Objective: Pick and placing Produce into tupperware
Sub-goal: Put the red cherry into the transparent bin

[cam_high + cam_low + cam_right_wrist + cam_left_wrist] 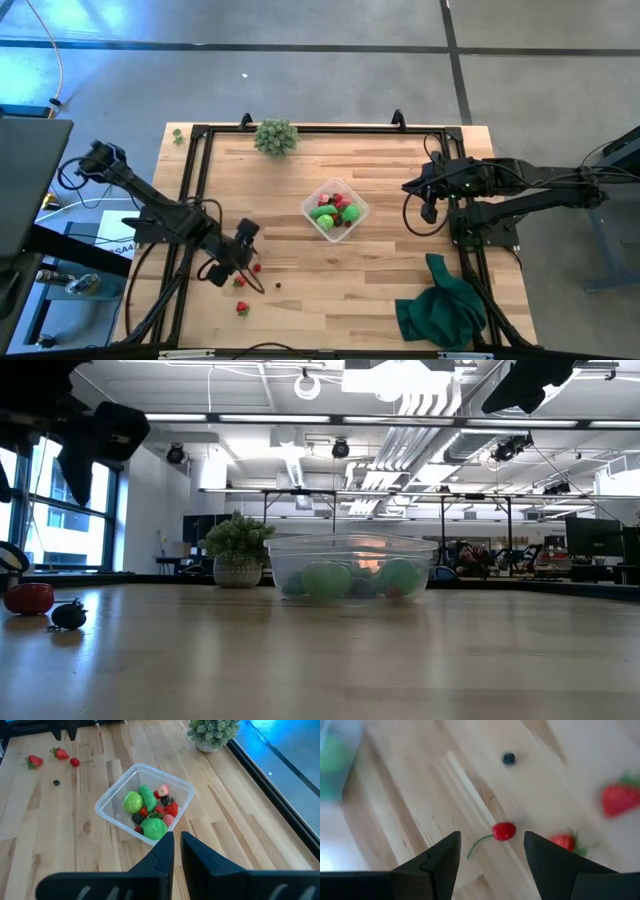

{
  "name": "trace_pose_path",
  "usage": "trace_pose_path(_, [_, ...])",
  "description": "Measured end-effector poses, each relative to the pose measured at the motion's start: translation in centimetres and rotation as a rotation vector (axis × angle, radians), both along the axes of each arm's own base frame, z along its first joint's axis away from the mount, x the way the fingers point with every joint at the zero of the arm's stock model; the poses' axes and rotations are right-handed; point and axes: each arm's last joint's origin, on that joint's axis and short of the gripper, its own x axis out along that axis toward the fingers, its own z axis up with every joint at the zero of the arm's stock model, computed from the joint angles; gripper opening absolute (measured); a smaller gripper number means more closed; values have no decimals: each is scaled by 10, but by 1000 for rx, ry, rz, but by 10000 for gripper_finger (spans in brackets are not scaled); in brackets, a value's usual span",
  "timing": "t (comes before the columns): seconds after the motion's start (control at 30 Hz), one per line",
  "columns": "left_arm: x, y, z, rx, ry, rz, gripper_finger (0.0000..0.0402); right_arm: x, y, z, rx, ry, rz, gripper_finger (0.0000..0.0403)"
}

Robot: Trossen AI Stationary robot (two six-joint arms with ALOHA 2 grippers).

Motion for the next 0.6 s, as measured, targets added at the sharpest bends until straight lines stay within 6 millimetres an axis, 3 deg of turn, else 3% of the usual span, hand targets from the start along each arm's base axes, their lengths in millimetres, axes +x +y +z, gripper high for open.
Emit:
trace_pose_path(0.23, [9,-8,-17,130,54,-396,209,0,0,0,0,1,0,25])
trace_pose_path(0.6, [25,-13,-43,121,117,-559,209,0,0,0,0,1,0,25])
